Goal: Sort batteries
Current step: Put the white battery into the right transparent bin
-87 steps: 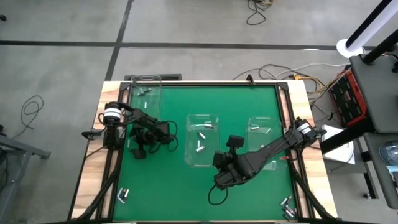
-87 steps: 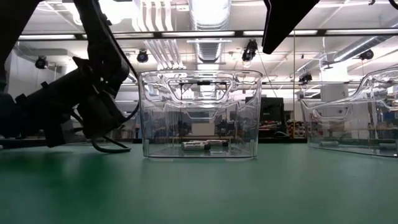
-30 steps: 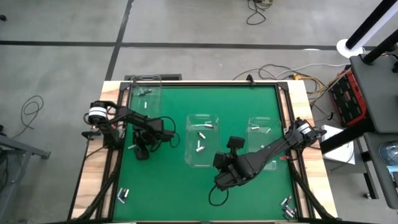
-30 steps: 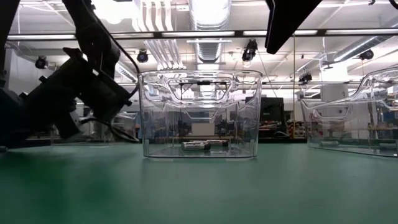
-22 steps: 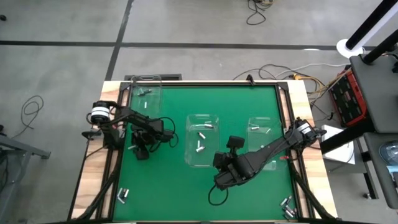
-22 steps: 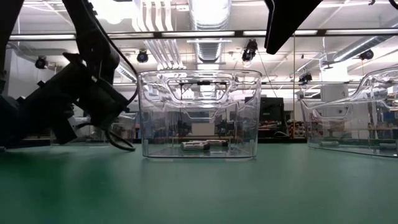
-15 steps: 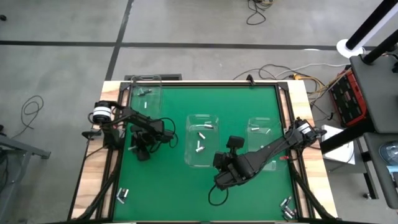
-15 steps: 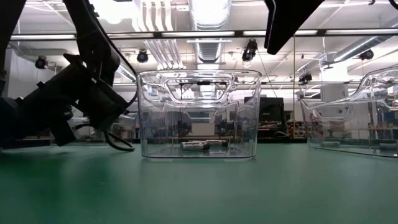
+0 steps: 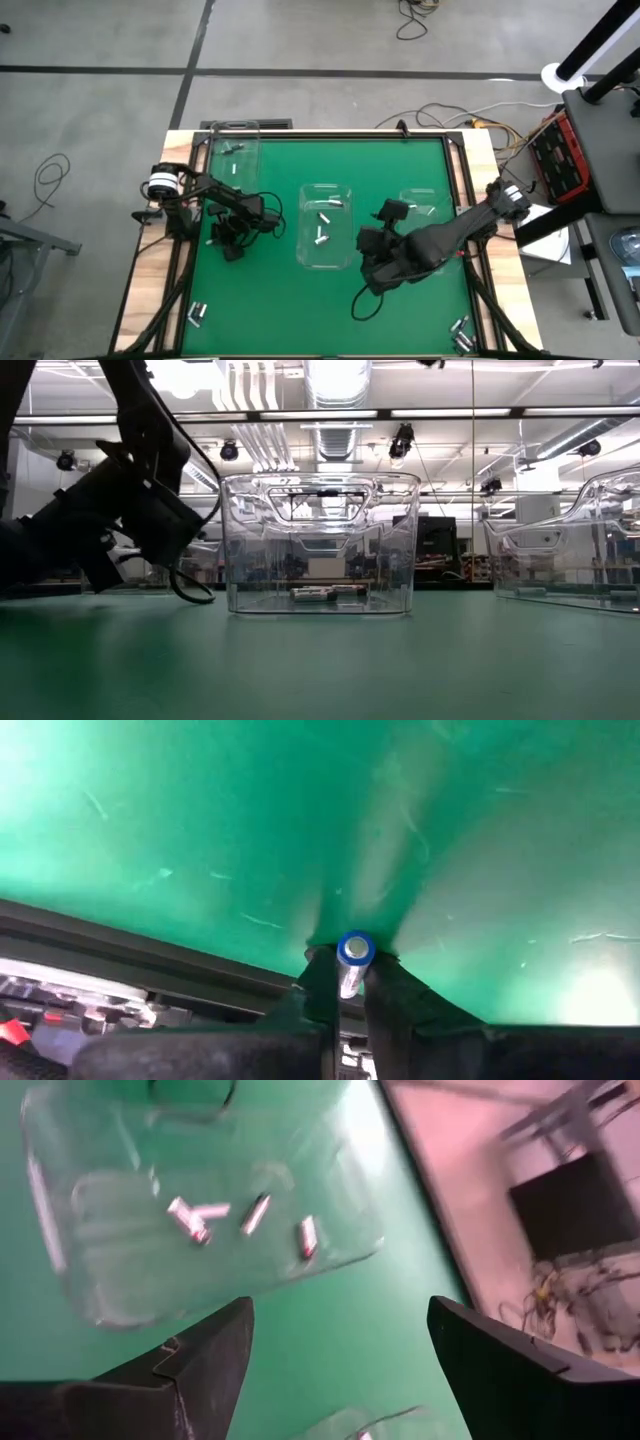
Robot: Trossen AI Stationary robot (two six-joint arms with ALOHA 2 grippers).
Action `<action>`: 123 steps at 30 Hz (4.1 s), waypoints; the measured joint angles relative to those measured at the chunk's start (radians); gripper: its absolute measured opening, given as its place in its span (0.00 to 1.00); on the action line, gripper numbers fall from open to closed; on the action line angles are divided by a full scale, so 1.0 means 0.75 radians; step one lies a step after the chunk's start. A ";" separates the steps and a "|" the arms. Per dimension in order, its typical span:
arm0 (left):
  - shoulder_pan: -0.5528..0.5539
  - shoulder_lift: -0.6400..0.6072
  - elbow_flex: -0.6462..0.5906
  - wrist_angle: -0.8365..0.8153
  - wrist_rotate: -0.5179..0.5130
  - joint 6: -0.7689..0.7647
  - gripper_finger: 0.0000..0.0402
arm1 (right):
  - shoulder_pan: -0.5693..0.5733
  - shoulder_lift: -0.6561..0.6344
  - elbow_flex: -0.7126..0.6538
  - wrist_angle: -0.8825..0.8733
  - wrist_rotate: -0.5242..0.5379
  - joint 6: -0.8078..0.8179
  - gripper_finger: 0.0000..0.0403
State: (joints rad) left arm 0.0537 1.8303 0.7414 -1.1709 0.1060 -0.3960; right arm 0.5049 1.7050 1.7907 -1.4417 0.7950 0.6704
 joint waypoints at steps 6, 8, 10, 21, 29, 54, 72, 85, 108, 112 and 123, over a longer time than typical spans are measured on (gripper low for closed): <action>-0.127 -0.175 0.044 0.074 -0.154 -0.136 0.02 | 0.012 -0.072 -0.104 0.075 0.105 -0.047 0.70; -0.175 -0.264 0.044 0.123 -0.184 -0.213 0.02 | 0.007 -0.079 -0.156 0.167 0.093 -0.099 0.70; -0.217 -0.361 0.043 0.186 -0.197 -0.274 0.02 | 0.005 -0.084 -0.205 0.275 0.056 -0.182 0.71; -0.516 -0.937 -0.046 0.656 -0.551 -0.376 0.02 | 0.031 -0.086 -0.503 1.351 -0.095 -0.721 0.68; -0.707 -1.210 -0.287 1.585 -0.858 0.030 0.02 | -0.040 -0.086 -0.775 2.141 -0.318 -0.939 0.60; -0.701 -0.870 -0.371 2.384 -0.881 0.439 0.02 | -0.373 0.156 -0.600 2.239 -0.758 -0.756 0.47; -0.694 -0.906 -0.285 2.217 -0.886 0.422 0.02 | -0.359 0.093 -0.546 1.963 -0.755 -0.777 0.30; -0.694 -0.903 -0.301 2.224 -0.886 0.406 0.02 | -0.360 0.084 -0.547 2.010 -0.735 -0.789 0.22; -0.776 -1.077 -0.314 1.482 -0.784 -0.144 0.49 | -0.362 -0.242 -0.547 0.956 -0.606 -0.763 0.04; -0.855 -1.037 -0.395 1.442 -0.787 -0.391 0.54 | -0.373 -0.374 -0.619 0.365 -0.531 -0.342 0.04; -0.897 -0.875 -0.483 1.671 -0.794 -0.422 0.54 | -0.333 -0.672 -1.227 0.327 -0.837 0.328 0.04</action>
State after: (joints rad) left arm -0.6189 1.1739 0.3793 0.0822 -0.4897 -0.7127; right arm 0.2549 1.2007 0.8707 -1.1965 0.1669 0.9164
